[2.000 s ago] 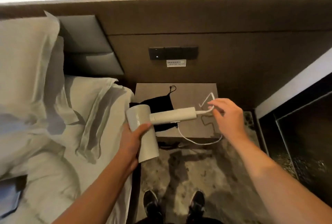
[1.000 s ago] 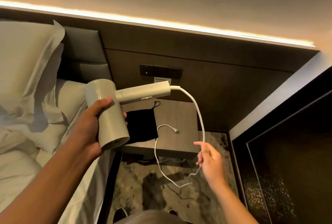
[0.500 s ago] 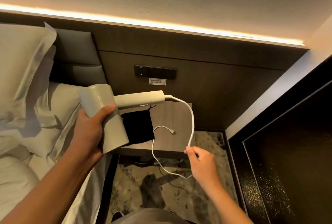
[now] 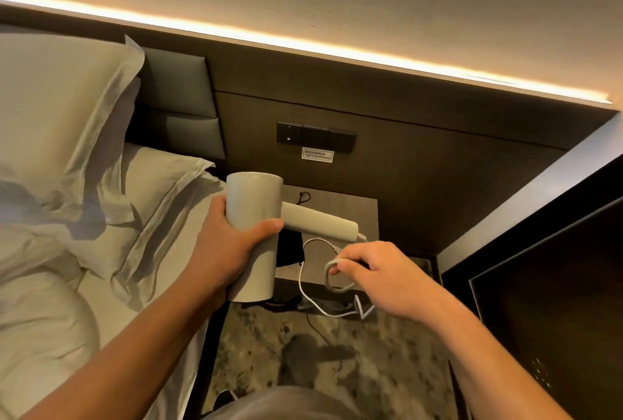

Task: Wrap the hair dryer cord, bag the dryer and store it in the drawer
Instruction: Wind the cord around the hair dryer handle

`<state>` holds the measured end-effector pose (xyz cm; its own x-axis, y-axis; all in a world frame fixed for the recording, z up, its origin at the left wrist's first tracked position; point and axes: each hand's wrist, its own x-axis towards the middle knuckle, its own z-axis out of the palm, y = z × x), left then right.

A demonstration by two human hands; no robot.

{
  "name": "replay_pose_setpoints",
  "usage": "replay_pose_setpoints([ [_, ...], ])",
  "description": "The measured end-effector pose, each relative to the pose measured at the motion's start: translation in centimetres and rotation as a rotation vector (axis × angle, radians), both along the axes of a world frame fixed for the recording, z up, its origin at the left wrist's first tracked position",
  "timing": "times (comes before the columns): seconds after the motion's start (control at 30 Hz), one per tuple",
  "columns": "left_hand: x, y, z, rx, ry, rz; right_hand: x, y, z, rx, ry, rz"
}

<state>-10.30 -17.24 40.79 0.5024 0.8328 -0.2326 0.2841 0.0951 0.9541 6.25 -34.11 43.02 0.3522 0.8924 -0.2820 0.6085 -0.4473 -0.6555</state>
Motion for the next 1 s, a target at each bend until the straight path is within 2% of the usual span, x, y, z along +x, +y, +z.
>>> replay_pose_setpoints([
  [0.13,-0.7,0.7,0.6,-0.004,0.072,-0.154,0.4,1.2,3.0,0.011,-0.099,0.159],
  [0.23,-1.7,1.0,1.4,-0.081,0.078,-0.272,0.4,2.0,4.5,0.076,-0.174,0.223],
  [0.5,-3.8,2.1,2.1,-0.467,-0.131,-0.44,0.3,2.9,5.3,0.327,-0.171,0.168],
  [0.7,-4.4,2.6,1.9,-0.645,-0.333,-0.529,-0.2,3.5,4.0,0.408,0.007,0.037],
  [1.0,-4.0,2.3,1.8,-0.7,-0.415,-0.536,-0.9,4.2,1.8,0.422,0.308,-0.157],
])
